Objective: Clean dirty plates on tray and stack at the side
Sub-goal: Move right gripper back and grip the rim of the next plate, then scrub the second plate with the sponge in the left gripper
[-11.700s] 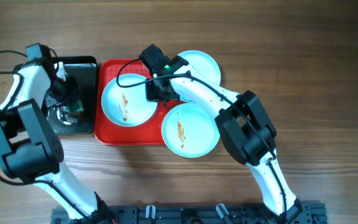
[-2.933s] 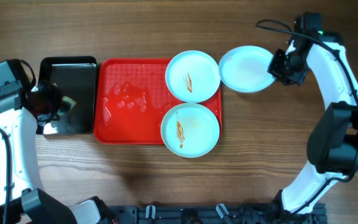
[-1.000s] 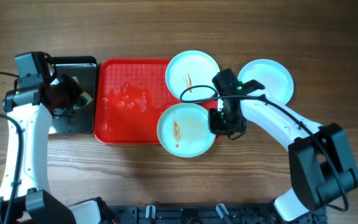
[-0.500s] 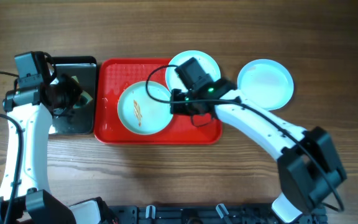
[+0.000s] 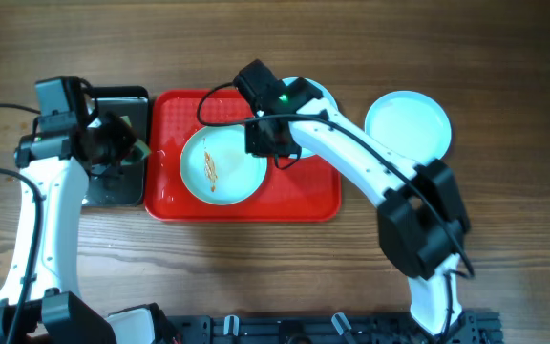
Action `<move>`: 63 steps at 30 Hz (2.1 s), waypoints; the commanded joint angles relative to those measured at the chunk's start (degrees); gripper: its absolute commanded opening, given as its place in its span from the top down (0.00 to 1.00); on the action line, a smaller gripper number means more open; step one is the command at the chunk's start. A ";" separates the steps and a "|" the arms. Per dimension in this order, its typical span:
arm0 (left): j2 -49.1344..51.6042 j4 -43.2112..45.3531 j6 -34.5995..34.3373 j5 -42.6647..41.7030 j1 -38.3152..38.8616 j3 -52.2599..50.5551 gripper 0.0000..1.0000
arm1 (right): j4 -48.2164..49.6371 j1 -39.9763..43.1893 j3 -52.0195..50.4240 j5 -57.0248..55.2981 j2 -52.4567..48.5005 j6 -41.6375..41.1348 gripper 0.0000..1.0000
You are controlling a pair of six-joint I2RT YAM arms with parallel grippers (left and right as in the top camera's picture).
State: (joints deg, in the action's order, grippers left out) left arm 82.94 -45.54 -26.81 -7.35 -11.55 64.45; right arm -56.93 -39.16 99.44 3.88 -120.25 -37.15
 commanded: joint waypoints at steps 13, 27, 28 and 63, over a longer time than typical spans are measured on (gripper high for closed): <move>5.18 3.28 0.87 1.60 4.92 0.13 0.96 | 3.74 -0.28 1.31 6.56 -9.53 0.00 0.87; 5.99 4.44 -0.68 1.60 5.07 0.11 0.96 | 10.64 -1.64 1.31 5.20 -9.66 -1.81 0.74; 6.14 5.05 -0.70 1.16 5.07 0.11 0.96 | 11.23 -1.64 1.31 5.18 -9.73 -1.73 0.78; 28.72 -2.93 0.61 16.44 11.04 0.09 0.96 | 13.38 -1.11 -0.20 11.47 -11.56 1.01 0.96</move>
State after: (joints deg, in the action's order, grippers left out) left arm 109.10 -47.07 -2.83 -19.35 -0.95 66.19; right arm -43.62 -39.92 99.59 14.61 -130.19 -35.90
